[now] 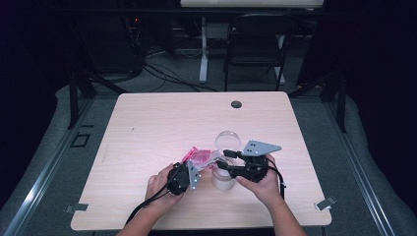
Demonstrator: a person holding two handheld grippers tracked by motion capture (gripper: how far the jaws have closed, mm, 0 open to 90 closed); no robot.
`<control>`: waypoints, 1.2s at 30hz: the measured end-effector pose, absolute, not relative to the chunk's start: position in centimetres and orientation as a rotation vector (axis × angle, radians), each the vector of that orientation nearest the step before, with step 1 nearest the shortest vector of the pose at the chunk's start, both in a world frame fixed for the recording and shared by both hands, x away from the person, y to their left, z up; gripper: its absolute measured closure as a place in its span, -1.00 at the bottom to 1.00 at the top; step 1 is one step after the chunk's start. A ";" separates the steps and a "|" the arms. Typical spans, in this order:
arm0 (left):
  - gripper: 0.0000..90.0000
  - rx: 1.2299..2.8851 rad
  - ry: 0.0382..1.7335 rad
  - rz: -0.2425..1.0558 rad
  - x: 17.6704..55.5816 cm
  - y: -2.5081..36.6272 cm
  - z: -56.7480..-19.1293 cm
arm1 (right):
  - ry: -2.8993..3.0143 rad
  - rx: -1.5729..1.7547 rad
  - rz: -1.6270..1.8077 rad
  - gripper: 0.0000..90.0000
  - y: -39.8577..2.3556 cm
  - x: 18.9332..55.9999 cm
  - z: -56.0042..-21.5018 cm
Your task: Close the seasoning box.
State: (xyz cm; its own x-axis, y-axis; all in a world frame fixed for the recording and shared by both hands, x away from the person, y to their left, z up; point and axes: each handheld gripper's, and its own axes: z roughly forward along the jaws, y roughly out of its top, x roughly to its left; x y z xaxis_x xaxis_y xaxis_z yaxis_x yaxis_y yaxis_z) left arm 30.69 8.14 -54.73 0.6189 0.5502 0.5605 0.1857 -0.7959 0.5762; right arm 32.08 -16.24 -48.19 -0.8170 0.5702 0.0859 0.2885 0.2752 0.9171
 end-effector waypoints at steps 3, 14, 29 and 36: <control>0.68 2.360 0.628 0.982 30.9 8.4 -55.0 | 2.281 0.783 1.576 0.14 -16.2 31.9 -48.0; 0.67 2.283 0.750 0.761 31.7 9.5 -56.3 | 2.273 0.757 1.586 0.12 -15.8 31.7 -47.9; 0.70 2.177 0.877 0.607 32.4 11.1 -56.6 | 2.247 0.761 1.618 0.11 -16.0 31.5 -47.5; 0.71 2.073 0.984 0.484 33.3 12.9 -56.3 | 2.224 0.776 1.636 0.11 -16.4 31.5 -47.3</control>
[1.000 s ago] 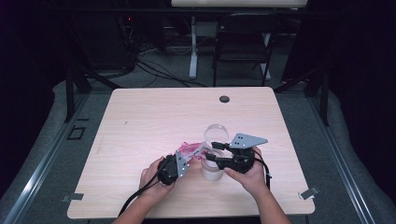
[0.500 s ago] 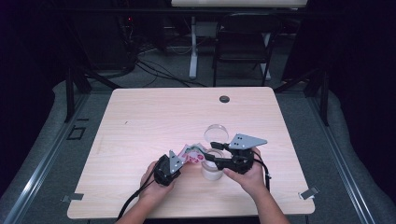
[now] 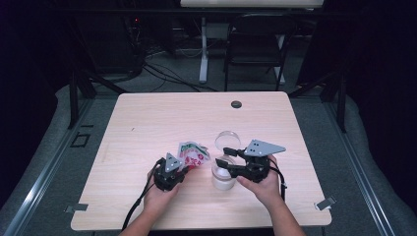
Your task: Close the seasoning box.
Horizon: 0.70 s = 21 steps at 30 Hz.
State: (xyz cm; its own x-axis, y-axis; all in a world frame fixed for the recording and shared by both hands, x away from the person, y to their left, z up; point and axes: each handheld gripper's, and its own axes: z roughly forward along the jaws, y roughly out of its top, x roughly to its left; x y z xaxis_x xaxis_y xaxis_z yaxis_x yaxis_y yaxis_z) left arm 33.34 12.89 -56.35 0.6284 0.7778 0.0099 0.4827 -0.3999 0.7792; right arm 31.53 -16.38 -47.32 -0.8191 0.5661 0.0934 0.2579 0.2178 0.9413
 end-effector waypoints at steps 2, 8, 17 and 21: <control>0.73 2.046 1.009 0.457 33.6 13.4 -56.2 | 2.221 0.782 1.636 0.11 -16.5 31.6 -47.3; 0.74 1.999 1.032 0.469 33.6 14.4 -55.5 | 2.209 0.789 1.638 0.11 -16.6 31.7 -47.3; 0.74 1.915 1.075 0.515 33.0 16.7 -53.6 | 2.191 0.811 1.642 0.11 -16.6 32.1 -47.2; 0.74 1.877 1.099 0.566 33.1 18.5 -51.9 | 2.185 0.819 1.637 0.12 -16.7 32.1 -47.0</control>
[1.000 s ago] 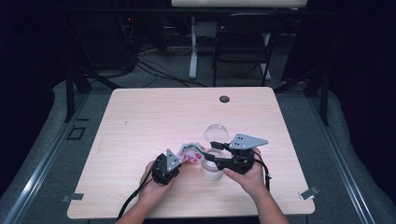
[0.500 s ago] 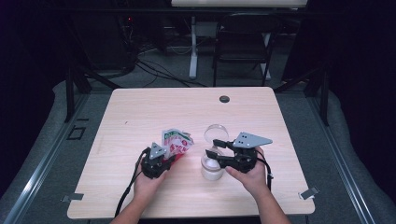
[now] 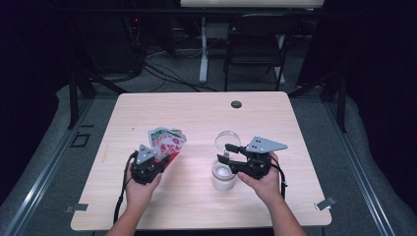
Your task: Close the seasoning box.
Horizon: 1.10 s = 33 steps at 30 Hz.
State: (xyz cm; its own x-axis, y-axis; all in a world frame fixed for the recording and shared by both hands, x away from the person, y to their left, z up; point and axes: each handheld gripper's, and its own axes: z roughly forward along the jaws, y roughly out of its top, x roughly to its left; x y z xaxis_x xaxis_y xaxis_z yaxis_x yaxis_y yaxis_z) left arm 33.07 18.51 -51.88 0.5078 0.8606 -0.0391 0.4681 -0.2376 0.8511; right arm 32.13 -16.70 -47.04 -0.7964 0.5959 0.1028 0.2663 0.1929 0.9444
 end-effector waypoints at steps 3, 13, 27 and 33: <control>0.74 1.880 1.120 0.624 33.1 20.1 -51.0 | 2.170 0.826 1.644 0.12 -16.9 32.1 -46.9; 0.74 1.803 1.297 0.688 33.4 26.0 -52.2 | 2.163 0.844 1.633 0.12 -16.9 32.2 -47.1; 0.73 1.829 1.465 0.731 34.2 28.8 -55.2 | 2.189 0.844 1.613 0.12 -16.5 32.3 -47.5; 0.72 1.830 1.500 0.708 34.5 29.1 -56.0 | 2.193 0.847 1.612 0.12 -16.4 32.5 -47.7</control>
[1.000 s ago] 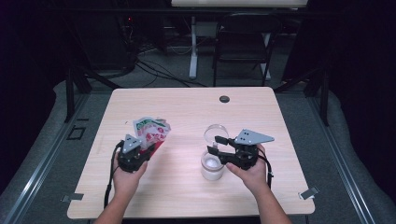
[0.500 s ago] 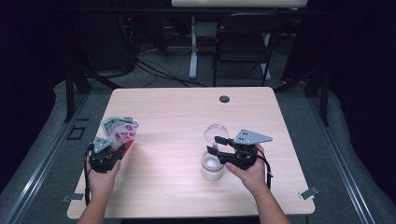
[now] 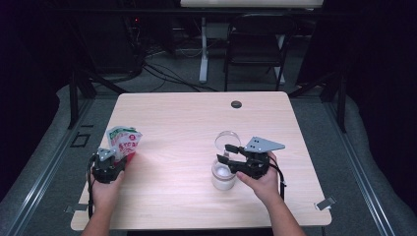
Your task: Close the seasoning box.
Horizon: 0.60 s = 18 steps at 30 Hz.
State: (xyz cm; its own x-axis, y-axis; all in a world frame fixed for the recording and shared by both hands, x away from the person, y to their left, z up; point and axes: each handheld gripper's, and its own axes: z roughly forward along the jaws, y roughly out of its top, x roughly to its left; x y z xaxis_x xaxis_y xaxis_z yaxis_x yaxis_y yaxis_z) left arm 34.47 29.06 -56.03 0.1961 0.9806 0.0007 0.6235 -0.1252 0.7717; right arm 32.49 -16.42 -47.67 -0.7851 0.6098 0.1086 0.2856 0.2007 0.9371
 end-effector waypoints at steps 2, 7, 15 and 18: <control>0.70 1.832 1.502 0.712 34.4 29.1 -56.1 | 2.196 0.849 1.612 0.12 -16.4 32.5 -47.7; 0.55 1.808 1.515 0.708 34.2 29.1 -56.1 | 2.199 0.847 1.612 0.12 -16.3 32.6 -47.8; -0.14 1.727 1.532 0.716 33.8 29.3 -55.8 | 2.204 0.843 1.598 0.12 -15.9 32.7 -47.9; -0.29 1.731 1.515 0.715 33.7 29.2 -55.7 | 2.207 0.840 1.593 0.12 -15.8 32.8 -47.9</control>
